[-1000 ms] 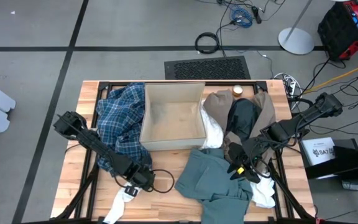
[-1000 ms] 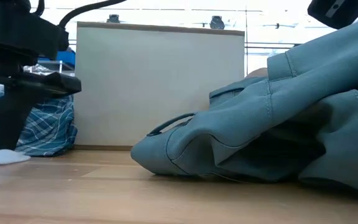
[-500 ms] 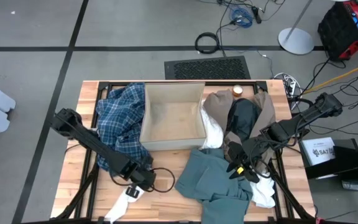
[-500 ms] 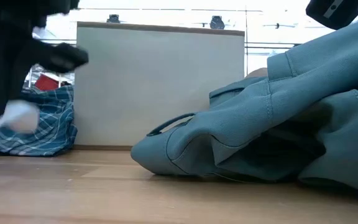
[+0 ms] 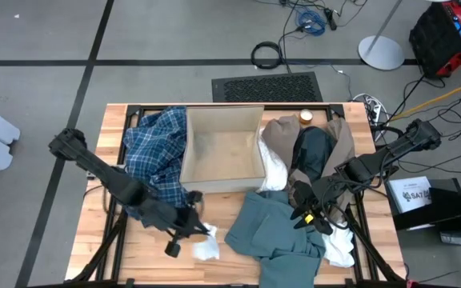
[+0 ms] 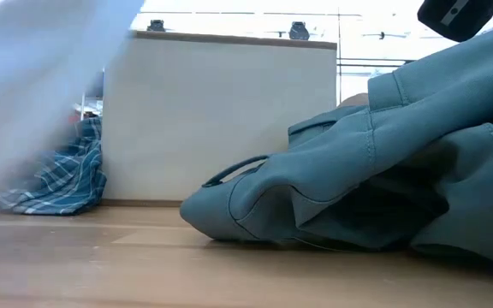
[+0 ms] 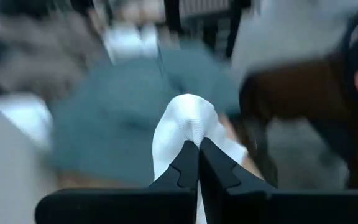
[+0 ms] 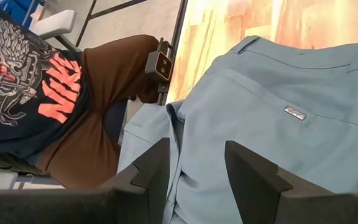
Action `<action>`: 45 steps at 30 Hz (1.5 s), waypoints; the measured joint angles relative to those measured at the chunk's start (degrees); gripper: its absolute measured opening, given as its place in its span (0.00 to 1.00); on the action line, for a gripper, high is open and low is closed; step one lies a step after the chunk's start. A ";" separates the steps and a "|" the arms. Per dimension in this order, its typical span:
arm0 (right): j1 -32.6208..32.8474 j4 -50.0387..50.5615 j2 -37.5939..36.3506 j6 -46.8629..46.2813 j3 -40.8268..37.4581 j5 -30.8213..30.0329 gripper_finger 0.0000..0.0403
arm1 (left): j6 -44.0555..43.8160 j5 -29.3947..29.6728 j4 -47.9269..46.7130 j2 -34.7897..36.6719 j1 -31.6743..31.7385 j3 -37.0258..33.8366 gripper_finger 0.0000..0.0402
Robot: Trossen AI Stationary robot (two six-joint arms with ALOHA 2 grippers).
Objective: Sort clothes
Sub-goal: Put the white sock into the laundry organizer
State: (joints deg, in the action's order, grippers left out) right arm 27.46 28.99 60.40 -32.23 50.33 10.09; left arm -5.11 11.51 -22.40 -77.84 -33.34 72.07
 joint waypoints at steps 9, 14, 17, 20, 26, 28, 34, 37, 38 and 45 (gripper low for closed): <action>0.00 0.00 -0.02 -0.05 0.00 0.11 0.35 | 12.96 18.15 6.61 3.91 6.09 11.71 0.00; 0.01 0.33 -0.02 -2.77 0.00 0.58 0.35 | 23.39 18.96 11.74 3.94 13.58 16.10 0.00; 0.02 1.69 -0.02 -6.26 0.00 0.78 0.35 | 24.69 17.64 11.09 3.72 19.88 17.80 0.00; 0.02 3.82 -0.02 -9.09 0.00 0.76 0.35 | 24.99 13.07 10.61 3.60 25.99 17.82 0.00; 0.02 8.22 -0.02 -13.23 0.00 0.77 0.35 | 22.76 7.20 7.41 2.24 35.75 17.82 0.00; 0.02 9.50 -0.02 -15.02 0.00 0.77 0.35 | 20.84 5.32 4.76 1.90 38.32 17.70 0.00; 0.02 18.51 -0.02 -23.41 0.00 0.98 0.35 | 16.13 3.31 -8.22 -1.23 43.55 17.38 0.00; 0.50 22.02 -0.02 -27.82 0.00 4.12 0.35 | 14.02 -0.11 -14.04 -3.71 44.89 17.29 0.00; 1.11 22.39 -0.02 -28.87 0.00 5.30 0.35 | 13.98 -1.95 -15.26 -4.48 45.17 17.29 0.00; 7.73 22.37 -0.02 -38.56 0.00 8.08 0.35 | 16.01 -6.68 -17.21 -9.12 45.29 17.29 0.00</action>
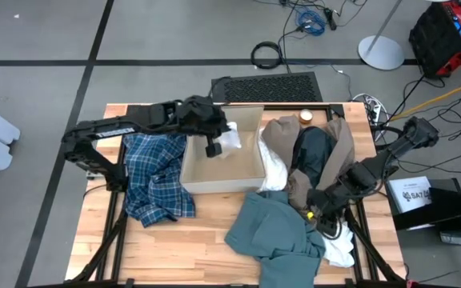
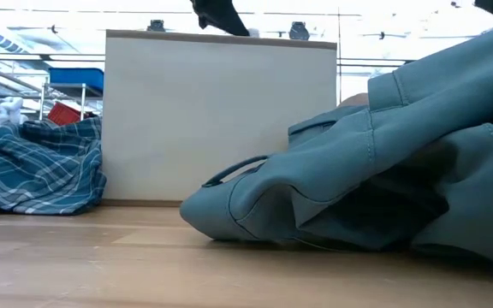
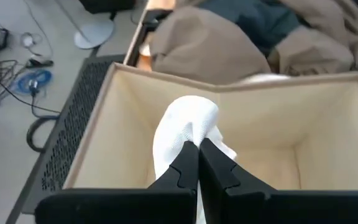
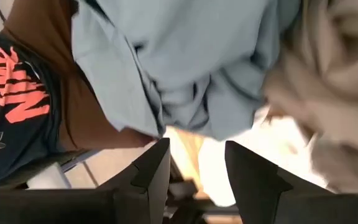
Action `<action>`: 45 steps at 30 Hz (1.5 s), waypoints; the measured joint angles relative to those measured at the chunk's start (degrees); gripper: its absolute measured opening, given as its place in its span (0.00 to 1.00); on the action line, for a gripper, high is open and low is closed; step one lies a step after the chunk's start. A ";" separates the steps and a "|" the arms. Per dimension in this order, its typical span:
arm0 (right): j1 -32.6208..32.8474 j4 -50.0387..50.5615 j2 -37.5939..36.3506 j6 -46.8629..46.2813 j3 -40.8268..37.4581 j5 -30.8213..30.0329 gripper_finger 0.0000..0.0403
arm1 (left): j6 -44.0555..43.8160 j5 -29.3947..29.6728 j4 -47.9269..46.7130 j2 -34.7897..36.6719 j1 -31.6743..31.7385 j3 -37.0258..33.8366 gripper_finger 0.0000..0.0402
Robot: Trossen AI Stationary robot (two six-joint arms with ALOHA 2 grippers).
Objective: Sort clothes
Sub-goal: Put the white sock into the laundry organizer
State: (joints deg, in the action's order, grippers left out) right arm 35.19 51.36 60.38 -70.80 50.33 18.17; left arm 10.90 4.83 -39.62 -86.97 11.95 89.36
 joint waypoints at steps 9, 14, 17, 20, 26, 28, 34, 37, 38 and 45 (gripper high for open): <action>14.22 0.06 2.47 -14.75 0.00 -5.99 0.35 | 1.40 -2.19 -0.28 -3.84 0.00 0.00 0.01; 21.13 -0.20 7.20 -17.90 0.00 -7.89 0.35 | -0.07 -1.37 -0.38 -3.81 -0.03 0.00 0.10; 23.27 -0.20 10.35 -18.15 0.00 -7.81 0.35 | -2.30 -1.40 -0.90 -3.81 -0.03 0.00 0.20; 23.99 -0.21 13.23 -20.26 0.00 -7.86 0.35 | -4.46 -1.51 -3.50 -3.81 -0.03 0.00 0.30; 24.18 0.97 18.41 -20.94 0.00 -7.76 0.35 | -4.61 2.91 -6.04 -3.46 -0.05 0.30 0.40; 24.18 2.74 20.33 -19.14 0.00 -7.77 0.35 | -4.62 2.44 -5.88 -3.24 -0.38 0.94 0.41; 24.18 6.78 26.14 -12.01 0.00 -9.89 0.35 | -4.62 1.05 -5.92 -2.84 -3.04 2.04 0.41; 24.18 6.26 28.35 -9.46 0.00 -10.90 0.35 | -4.65 1.01 -5.84 -2.79 -4.20 2.25 0.41; 24.18 6.14 28.81 -8.73 0.00 -10.83 0.35 | -4.66 1.00 -5.84 -2.79 -4.58 2.25 0.41; 24.10 2.90 29.51 -6.11 0.00 -10.38 0.28 | -4.68 0.94 -5.86 -2.79 -6.83 2.25 0.41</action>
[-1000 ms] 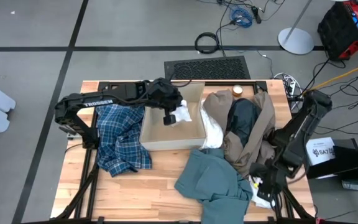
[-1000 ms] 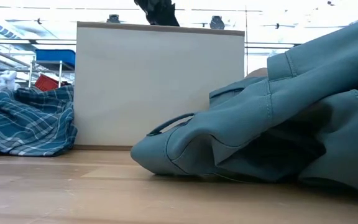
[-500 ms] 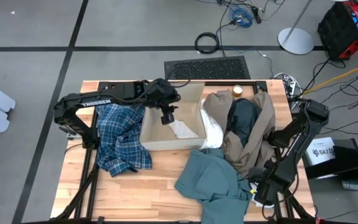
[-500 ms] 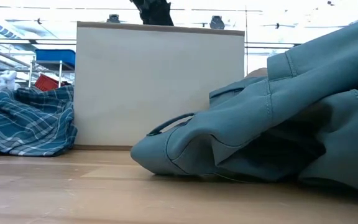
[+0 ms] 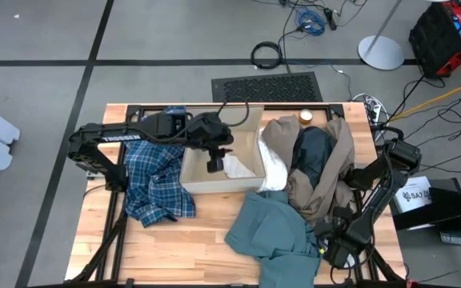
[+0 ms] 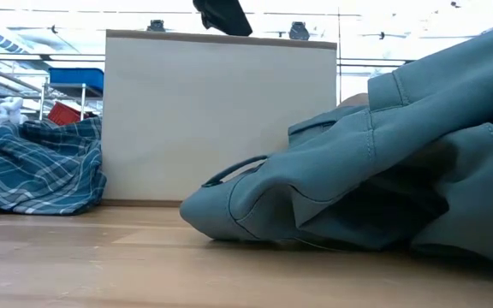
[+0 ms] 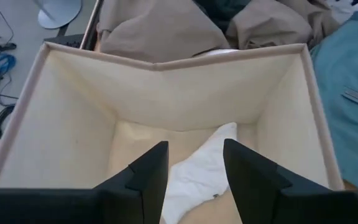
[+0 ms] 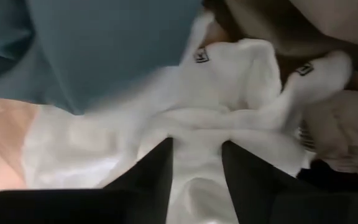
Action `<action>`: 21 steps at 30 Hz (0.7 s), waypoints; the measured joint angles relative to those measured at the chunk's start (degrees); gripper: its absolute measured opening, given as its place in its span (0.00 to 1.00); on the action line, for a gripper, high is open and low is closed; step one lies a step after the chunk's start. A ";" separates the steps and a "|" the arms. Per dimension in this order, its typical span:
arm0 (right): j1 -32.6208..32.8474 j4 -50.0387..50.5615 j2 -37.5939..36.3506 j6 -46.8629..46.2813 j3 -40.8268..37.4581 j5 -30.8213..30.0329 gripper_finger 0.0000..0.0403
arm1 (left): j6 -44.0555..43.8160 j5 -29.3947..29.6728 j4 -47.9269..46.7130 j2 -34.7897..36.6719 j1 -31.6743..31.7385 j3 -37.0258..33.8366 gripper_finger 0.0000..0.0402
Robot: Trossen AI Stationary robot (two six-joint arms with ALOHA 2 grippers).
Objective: Sort clothes
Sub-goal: Put the white sock into the laundry organizer
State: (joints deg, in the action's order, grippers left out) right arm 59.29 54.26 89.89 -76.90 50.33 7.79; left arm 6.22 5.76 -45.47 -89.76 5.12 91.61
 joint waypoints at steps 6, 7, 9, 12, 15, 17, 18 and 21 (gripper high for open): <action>0.00 -1.90 0.00 0.03 0.00 0.00 0.02 | 0.06 -0.03 1.37 0.00 -1.57 0.00 0.41; 0.00 -2.16 -0.12 -0.19 0.00 0.11 0.02 | 0.07 -0.02 1.90 0.00 -1.71 0.00 0.41; -0.37 -2.70 -0.67 -0.69 0.04 1.71 0.01 | 0.33 -0.25 2.32 0.16 -1.92 0.11 0.41; -1.07 -1.45 -1.91 -2.15 1.95 3.38 0.00 | 1.76 -2.22 2.69 0.53 -1.89 1.27 0.41; -2.10 1.00 -3.85 -2.21 6.11 2.33 0.00 | 3.49 -2.99 2.77 1.01 -1.90 3.05 0.41; -3.03 3.69 -5.35 -2.06 9.31 0.63 0.00 | 4.93 -4.22 3.83 1.42 -1.90 3.85 0.41; -3.45 4.83 -6.14 -1.88 11.16 -0.59 0.00 | 5.47 -4.65 4.10 1.74 -1.88 3.99 0.41; -4.56 9.67 -8.25 -0.40 17.26 -5.46 0.00 | 6.61 -5.96 5.34 2.74 -1.88 4.61 0.41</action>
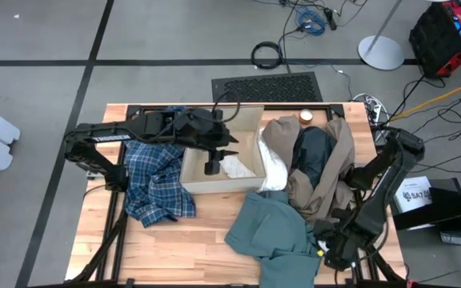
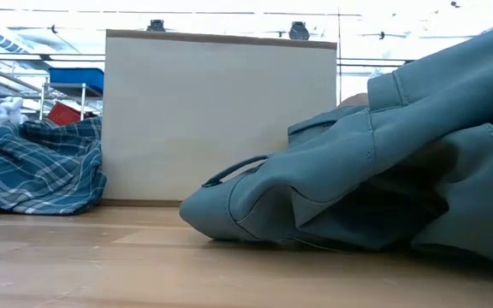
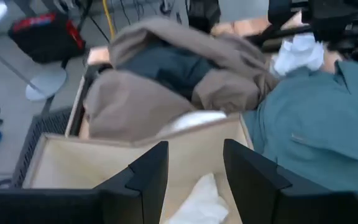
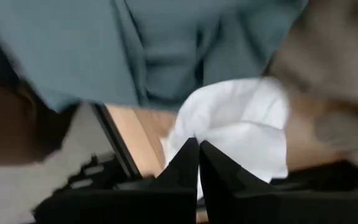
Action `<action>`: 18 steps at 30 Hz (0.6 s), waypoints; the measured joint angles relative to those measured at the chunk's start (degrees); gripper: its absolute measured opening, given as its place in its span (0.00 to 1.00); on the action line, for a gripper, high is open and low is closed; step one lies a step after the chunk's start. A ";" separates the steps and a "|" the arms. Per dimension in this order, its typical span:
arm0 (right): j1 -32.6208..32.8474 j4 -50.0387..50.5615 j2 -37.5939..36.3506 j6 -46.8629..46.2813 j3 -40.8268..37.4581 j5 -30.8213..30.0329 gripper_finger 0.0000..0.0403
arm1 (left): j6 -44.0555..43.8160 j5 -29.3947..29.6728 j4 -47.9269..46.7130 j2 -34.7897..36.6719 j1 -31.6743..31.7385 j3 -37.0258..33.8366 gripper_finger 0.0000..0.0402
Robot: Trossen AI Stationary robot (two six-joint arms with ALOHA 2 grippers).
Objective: Sort clothes
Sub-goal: Put the white sock into the laundry organizer
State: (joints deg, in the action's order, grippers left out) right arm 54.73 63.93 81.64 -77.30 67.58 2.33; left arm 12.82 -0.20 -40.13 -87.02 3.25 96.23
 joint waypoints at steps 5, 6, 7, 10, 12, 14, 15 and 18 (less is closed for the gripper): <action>-1.02 6.22 -2.61 5.83 9.54 -12.42 0.00 | 0.02 -6.47 0.63 2.33 0.06 0.00 0.41; -1.12 6.33 -3.11 7.66 10.99 -14.97 0.00 | -0.04 -8.92 0.62 2.90 0.07 0.00 0.41; -1.23 6.12 -3.59 9.75 12.31 -17.61 0.00 | -0.13 -12.10 0.47 3.43 0.06 0.00 0.41; -1.30 5.40 -5.05 16.14 14.98 -24.94 0.00 | -0.31 -23.45 0.78 4.62 -0.02 0.00 0.41; -1.31 3.98 -5.94 20.84 15.75 -29.69 0.00 | -0.50 -29.96 1.40 4.70 -0.44 0.00 0.41; -1.59 2.33 -6.74 25.26 15.83 -33.35 0.00 | -1.37 -33.30 2.84 4.58 -1.36 0.00 0.41; -1.97 1.38 -7.04 27.46 15.81 -34.61 0.00 | -2.02 -33.45 3.96 4.15 -2.05 0.00 0.41; -3.44 -1.63 -7.40 33.62 15.81 -37.38 0.00 | -4.33 -33.36 8.85 2.51 -4.48 0.00 0.41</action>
State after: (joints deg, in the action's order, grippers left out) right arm 51.28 62.30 74.24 -43.68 83.40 -35.05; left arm 8.49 -33.55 -31.28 -84.51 -1.23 96.23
